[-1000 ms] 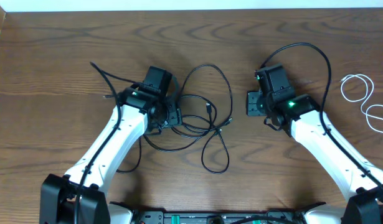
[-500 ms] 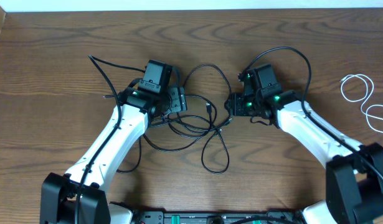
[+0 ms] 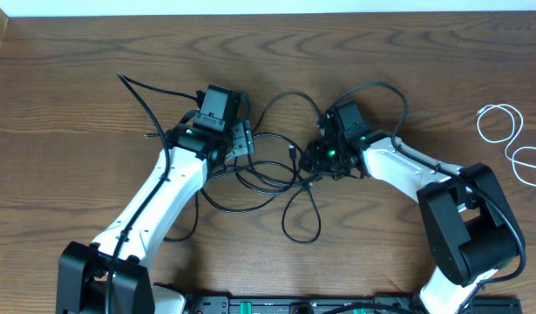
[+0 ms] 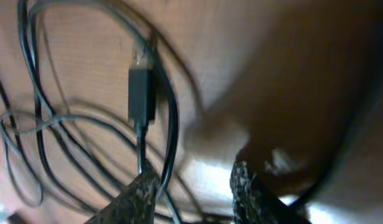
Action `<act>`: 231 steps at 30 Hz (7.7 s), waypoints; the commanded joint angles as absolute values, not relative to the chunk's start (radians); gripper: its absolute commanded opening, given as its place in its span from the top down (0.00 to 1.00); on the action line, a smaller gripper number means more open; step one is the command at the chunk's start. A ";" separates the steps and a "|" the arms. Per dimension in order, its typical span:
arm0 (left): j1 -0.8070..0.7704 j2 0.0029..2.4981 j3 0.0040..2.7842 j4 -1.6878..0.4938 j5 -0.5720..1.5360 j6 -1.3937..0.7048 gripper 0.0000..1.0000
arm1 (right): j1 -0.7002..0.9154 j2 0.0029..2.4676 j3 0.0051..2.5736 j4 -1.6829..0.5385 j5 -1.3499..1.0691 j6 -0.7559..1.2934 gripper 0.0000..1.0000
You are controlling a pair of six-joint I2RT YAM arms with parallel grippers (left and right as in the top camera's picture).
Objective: Untangle cables
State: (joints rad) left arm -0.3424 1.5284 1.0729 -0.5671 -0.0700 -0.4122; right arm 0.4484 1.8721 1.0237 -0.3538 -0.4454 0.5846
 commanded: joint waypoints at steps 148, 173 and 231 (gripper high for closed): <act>-0.662 1.900 1.049 -0.209 0.320 0.294 0.93 | 0.249 1.015 1.034 -0.427 -0.033 0.358 0.99; -0.395 1.684 1.051 -0.377 0.078 -0.048 0.84 | 0.094 0.931 1.034 -0.309 -0.260 0.313 0.99; -0.356 1.687 1.051 -0.446 0.792 0.364 0.13 | 0.002 0.893 1.034 -0.461 0.331 0.230 0.99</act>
State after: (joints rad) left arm -0.3592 1.6836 1.0538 -0.4473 0.8017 0.3767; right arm 0.0360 0.8944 1.0309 -0.3763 0.2600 0.2653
